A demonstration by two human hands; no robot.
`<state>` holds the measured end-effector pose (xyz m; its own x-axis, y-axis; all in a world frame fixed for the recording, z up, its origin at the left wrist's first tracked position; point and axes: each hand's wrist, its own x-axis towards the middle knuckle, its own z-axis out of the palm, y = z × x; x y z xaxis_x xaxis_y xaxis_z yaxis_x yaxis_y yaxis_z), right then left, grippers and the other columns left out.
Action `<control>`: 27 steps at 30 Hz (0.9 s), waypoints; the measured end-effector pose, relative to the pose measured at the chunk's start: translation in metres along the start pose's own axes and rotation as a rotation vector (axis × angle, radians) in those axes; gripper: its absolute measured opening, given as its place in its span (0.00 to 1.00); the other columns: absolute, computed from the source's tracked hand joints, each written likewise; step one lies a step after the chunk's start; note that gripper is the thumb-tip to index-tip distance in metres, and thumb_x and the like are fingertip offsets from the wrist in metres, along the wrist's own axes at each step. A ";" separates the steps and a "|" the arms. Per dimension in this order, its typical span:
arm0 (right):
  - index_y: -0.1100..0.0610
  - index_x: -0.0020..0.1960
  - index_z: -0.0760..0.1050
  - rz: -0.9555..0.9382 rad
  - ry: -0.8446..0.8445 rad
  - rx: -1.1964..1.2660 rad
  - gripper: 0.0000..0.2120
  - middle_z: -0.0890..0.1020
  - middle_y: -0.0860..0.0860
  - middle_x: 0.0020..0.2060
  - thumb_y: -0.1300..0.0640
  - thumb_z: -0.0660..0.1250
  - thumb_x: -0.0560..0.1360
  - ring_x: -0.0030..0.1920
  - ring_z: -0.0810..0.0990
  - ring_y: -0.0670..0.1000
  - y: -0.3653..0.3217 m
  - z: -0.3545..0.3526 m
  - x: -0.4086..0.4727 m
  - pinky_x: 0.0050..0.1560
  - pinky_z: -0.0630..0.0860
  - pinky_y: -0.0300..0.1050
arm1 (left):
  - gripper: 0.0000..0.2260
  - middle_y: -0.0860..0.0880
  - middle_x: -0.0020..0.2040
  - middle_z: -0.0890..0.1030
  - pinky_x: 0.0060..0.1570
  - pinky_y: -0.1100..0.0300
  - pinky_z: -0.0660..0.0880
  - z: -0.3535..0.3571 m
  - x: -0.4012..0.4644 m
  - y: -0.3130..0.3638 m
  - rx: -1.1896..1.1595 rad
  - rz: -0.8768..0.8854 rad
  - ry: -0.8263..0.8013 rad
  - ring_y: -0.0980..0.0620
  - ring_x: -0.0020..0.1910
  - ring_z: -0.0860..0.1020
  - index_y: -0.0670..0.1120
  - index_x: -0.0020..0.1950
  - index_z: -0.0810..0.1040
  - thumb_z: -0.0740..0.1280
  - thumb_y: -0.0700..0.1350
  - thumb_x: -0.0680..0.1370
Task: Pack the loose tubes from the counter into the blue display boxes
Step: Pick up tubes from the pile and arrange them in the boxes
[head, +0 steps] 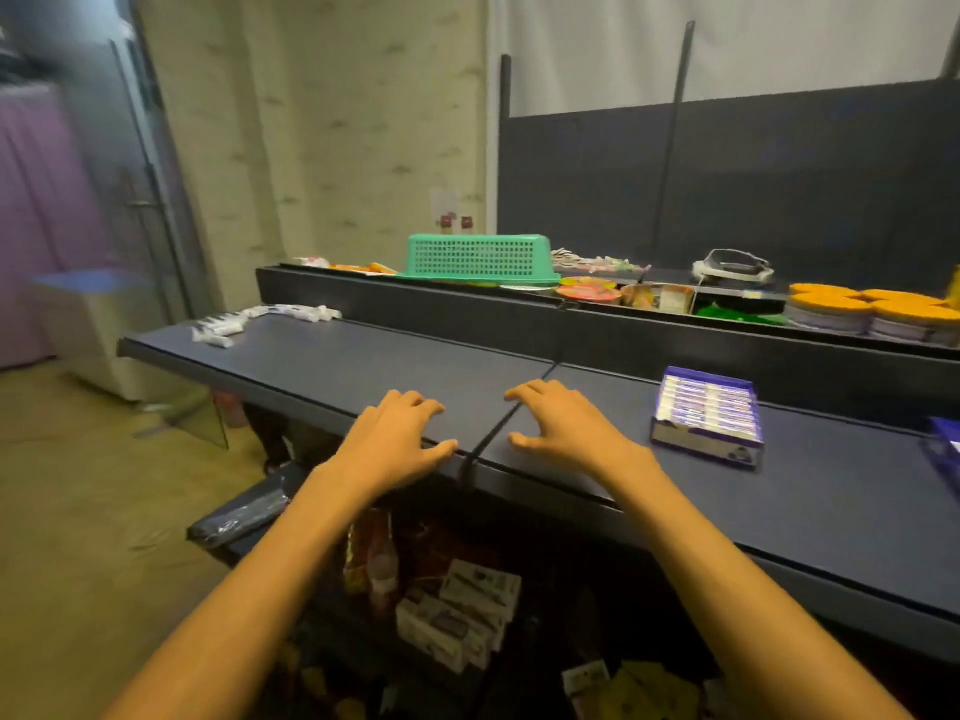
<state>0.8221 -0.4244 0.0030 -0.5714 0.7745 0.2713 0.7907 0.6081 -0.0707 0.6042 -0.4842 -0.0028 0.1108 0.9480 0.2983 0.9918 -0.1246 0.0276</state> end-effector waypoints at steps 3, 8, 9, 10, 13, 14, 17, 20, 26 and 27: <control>0.51 0.74 0.63 -0.051 -0.018 0.000 0.27 0.67 0.51 0.72 0.46 0.65 0.78 0.70 0.65 0.55 -0.046 0.014 0.043 0.67 0.65 0.55 | 0.26 0.49 0.67 0.72 0.61 0.50 0.71 -0.004 -0.015 -0.065 0.035 -0.059 0.013 0.47 0.66 0.68 0.51 0.71 0.68 0.60 0.63 0.78; 0.52 0.74 0.63 -0.128 -0.036 -0.021 0.27 0.67 0.52 0.72 0.46 0.64 0.78 0.70 0.65 0.56 -0.105 0.043 0.117 0.66 0.66 0.55 | 0.27 0.49 0.67 0.72 0.61 0.49 0.72 0.003 -0.020 -0.154 0.048 -0.151 0.009 0.47 0.66 0.69 0.50 0.72 0.68 0.60 0.63 0.77; 0.52 0.74 0.63 -0.132 -0.034 -0.025 0.27 0.68 0.52 0.71 0.46 0.64 0.78 0.69 0.66 0.55 -0.108 0.047 0.126 0.66 0.66 0.54 | 0.28 0.49 0.67 0.72 0.61 0.49 0.72 0.006 -0.018 -0.163 0.048 -0.150 0.007 0.47 0.66 0.69 0.50 0.72 0.68 0.60 0.63 0.77; 0.52 0.74 0.63 -0.136 -0.034 -0.027 0.27 0.68 0.52 0.71 0.45 0.64 0.78 0.69 0.66 0.55 -0.112 0.050 0.135 0.66 0.67 0.54 | 0.28 0.49 0.67 0.72 0.61 0.49 0.72 0.007 -0.016 -0.171 0.050 -0.150 0.003 0.47 0.65 0.69 0.50 0.72 0.68 0.60 0.64 0.77; 0.52 0.74 0.63 -0.150 -0.019 -0.026 0.26 0.68 0.51 0.71 0.46 0.64 0.78 0.69 0.66 0.55 -0.126 0.066 0.177 0.65 0.66 0.53 | 0.27 0.49 0.67 0.72 0.60 0.49 0.72 0.013 -0.001 -0.214 0.055 -0.157 0.006 0.47 0.65 0.69 0.51 0.71 0.68 0.60 0.63 0.77; 0.52 0.74 0.63 -0.154 -0.018 -0.023 0.26 0.68 0.51 0.71 0.46 0.64 0.78 0.69 0.66 0.55 -0.130 0.071 0.192 0.65 0.66 0.53 | 0.26 0.49 0.67 0.72 0.60 0.49 0.72 0.013 0.005 -0.228 0.062 -0.163 0.003 0.48 0.65 0.69 0.51 0.71 0.69 0.60 0.63 0.77; 0.52 0.74 0.63 -0.154 -0.011 -0.023 0.27 0.68 0.51 0.71 0.46 0.64 0.78 0.69 0.66 0.55 -0.137 0.084 0.236 0.65 0.66 0.52 | 0.26 0.49 0.67 0.72 0.60 0.49 0.71 0.014 0.032 -0.266 0.072 -0.173 -0.015 0.48 0.66 0.69 0.51 0.71 0.69 0.60 0.62 0.78; 0.52 0.74 0.62 -0.121 -0.012 -0.017 0.27 0.67 0.52 0.72 0.47 0.64 0.78 0.70 0.65 0.54 -0.137 0.094 0.278 0.66 0.65 0.52 | 0.25 0.49 0.69 0.71 0.61 0.50 0.70 0.012 0.068 -0.300 0.065 -0.179 -0.027 0.49 0.66 0.69 0.50 0.72 0.68 0.60 0.62 0.78; 0.53 0.74 0.62 -0.090 -0.053 -0.017 0.28 0.67 0.52 0.72 0.47 0.64 0.78 0.71 0.65 0.55 -0.143 0.114 0.346 0.66 0.65 0.52 | 0.25 0.48 0.70 0.70 0.63 0.49 0.69 0.026 0.132 -0.346 0.025 -0.131 -0.048 0.48 0.67 0.68 0.50 0.72 0.68 0.61 0.60 0.79; 0.53 0.74 0.62 -0.086 -0.055 -0.021 0.28 0.67 0.52 0.72 0.47 0.65 0.78 0.70 0.65 0.55 -0.144 0.113 0.357 0.66 0.66 0.52 | 0.25 0.48 0.70 0.70 0.63 0.49 0.69 0.027 0.141 -0.354 0.016 -0.127 -0.047 0.48 0.67 0.68 0.50 0.72 0.67 0.61 0.60 0.78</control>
<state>0.4792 -0.2156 0.0015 -0.6479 0.7287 0.2220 0.7426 0.6691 -0.0293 0.2708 -0.2982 0.0035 -0.0129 0.9687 0.2480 0.9989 0.0013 0.0470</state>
